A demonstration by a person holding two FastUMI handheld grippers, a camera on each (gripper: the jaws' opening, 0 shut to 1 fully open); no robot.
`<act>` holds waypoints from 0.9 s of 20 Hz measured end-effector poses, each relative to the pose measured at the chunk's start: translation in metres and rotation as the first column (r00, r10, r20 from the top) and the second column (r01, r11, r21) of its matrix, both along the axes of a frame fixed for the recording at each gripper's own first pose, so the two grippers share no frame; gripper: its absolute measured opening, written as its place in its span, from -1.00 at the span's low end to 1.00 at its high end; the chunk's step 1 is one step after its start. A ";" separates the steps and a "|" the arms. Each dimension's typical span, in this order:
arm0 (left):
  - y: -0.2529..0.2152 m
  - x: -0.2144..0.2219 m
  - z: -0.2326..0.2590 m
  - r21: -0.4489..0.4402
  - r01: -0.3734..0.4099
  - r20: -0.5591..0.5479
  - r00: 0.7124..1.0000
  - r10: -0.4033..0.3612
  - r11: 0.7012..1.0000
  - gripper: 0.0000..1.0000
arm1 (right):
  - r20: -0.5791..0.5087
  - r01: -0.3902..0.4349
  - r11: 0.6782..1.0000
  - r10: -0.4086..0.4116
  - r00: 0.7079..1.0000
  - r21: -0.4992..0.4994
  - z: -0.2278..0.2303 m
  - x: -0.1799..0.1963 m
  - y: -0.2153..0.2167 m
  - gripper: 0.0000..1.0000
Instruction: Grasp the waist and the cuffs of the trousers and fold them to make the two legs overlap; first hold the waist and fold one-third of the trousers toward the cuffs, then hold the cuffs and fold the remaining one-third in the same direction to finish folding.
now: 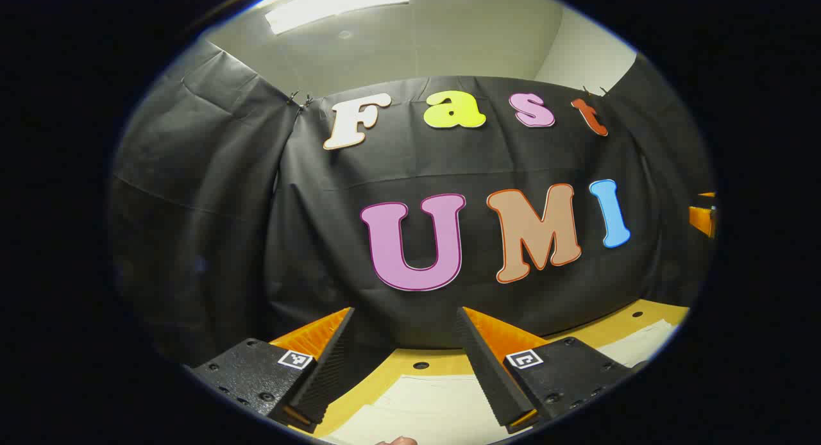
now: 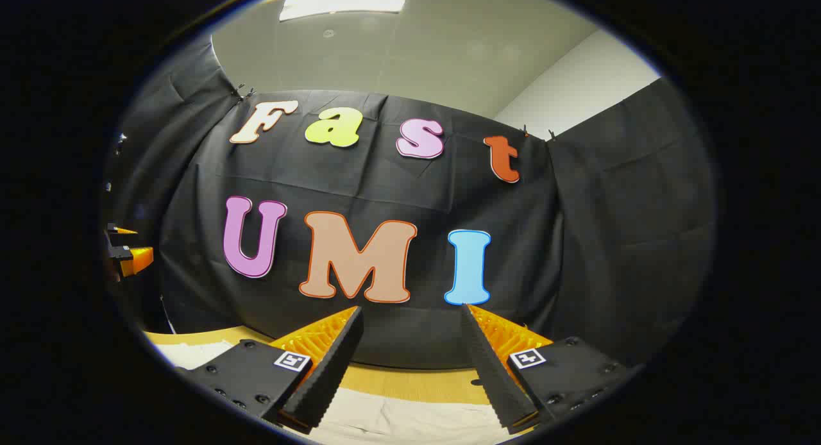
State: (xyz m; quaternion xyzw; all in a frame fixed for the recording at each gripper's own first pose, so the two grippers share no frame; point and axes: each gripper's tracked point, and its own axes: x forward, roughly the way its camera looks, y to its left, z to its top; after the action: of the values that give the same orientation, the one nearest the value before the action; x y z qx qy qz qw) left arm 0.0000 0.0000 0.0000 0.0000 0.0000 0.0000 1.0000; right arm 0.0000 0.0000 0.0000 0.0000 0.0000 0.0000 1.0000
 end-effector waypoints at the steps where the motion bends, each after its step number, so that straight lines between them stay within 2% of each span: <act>1: 0.000 -0.001 0.000 0.001 0.000 -0.003 1.000 0.000 1.000 0.87 | -0.003 0.003 1.000 -0.003 1.000 0.001 -0.001 0.000 -0.002 0.94; 14: 0.015 -0.005 -0.015 0.024 -0.023 -0.019 1.000 0.023 0.999 0.86 | -0.013 0.024 1.000 -0.024 1.000 0.011 -0.012 0.002 -0.006 0.94; 18: 0.018 -0.008 -0.028 0.087 -0.019 -0.025 0.999 0.021 0.996 0.93 | -0.021 0.025 1.000 -0.025 0.999 0.007 -0.018 0.004 -0.002 0.93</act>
State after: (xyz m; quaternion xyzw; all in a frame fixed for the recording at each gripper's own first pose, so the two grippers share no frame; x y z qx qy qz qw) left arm -0.0081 0.0182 -0.0275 0.0436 0.0128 0.0099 0.9989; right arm 0.0037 -0.0023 -0.0178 0.0036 0.0107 -0.0124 0.9999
